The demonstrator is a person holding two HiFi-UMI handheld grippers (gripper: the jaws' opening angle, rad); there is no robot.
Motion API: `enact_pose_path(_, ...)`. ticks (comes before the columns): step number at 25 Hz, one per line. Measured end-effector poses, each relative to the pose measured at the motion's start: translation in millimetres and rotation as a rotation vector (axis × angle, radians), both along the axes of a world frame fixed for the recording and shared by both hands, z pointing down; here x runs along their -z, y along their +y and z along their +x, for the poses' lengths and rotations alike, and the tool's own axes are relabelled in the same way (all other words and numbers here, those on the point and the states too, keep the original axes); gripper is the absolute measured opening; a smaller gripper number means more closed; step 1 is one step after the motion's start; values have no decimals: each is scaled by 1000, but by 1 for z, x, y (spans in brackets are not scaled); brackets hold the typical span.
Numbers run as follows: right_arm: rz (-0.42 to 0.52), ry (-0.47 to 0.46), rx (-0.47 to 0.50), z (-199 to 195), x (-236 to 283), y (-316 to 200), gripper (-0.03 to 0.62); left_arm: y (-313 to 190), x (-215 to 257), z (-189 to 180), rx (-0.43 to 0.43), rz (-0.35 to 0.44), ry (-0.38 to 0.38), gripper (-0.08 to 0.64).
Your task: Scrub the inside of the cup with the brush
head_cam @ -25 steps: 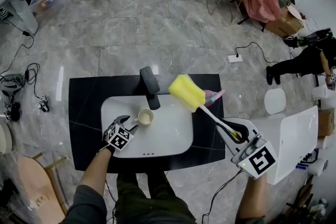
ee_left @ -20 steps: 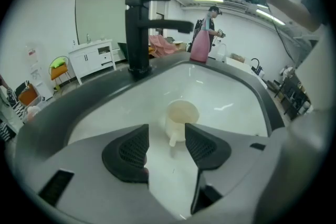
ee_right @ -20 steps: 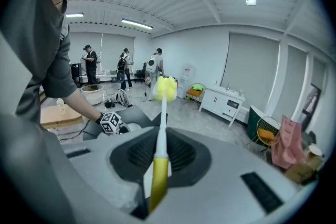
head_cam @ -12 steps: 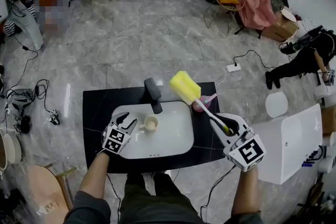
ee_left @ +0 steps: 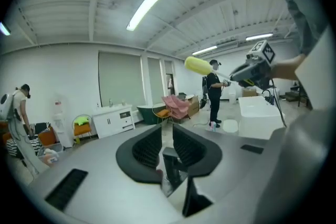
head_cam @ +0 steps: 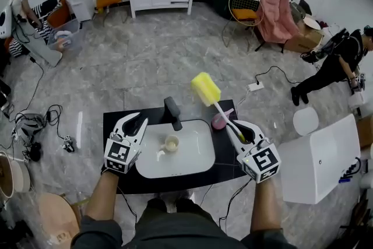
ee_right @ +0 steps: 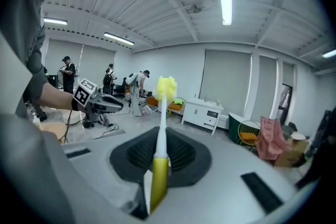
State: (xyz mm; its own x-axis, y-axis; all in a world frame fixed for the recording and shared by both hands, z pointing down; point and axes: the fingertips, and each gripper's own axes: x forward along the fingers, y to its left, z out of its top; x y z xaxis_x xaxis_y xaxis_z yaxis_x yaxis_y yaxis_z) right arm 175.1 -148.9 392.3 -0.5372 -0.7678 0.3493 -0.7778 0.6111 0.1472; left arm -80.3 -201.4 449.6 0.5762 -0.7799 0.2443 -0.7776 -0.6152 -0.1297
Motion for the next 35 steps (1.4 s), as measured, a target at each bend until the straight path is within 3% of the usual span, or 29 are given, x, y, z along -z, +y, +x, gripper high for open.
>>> enact_pose_path(6, 46, -40, -49, -7, 25, 3, 38, 10, 85, -1, -4, 151, 39, 37)
enact_pose_path(11, 78, -55, -70, -11, 39, 4, 38, 17, 119, -4, -6, 208, 53, 18)
enact_pose_path(21, 127, -98, -115, -12, 47, 11, 37, 25, 141, -13, 14, 180, 126, 3)
enact_pose_path(35, 136, -105, -131, -10, 43, 14, 37, 26, 123, -4, -8, 151, 109, 3)
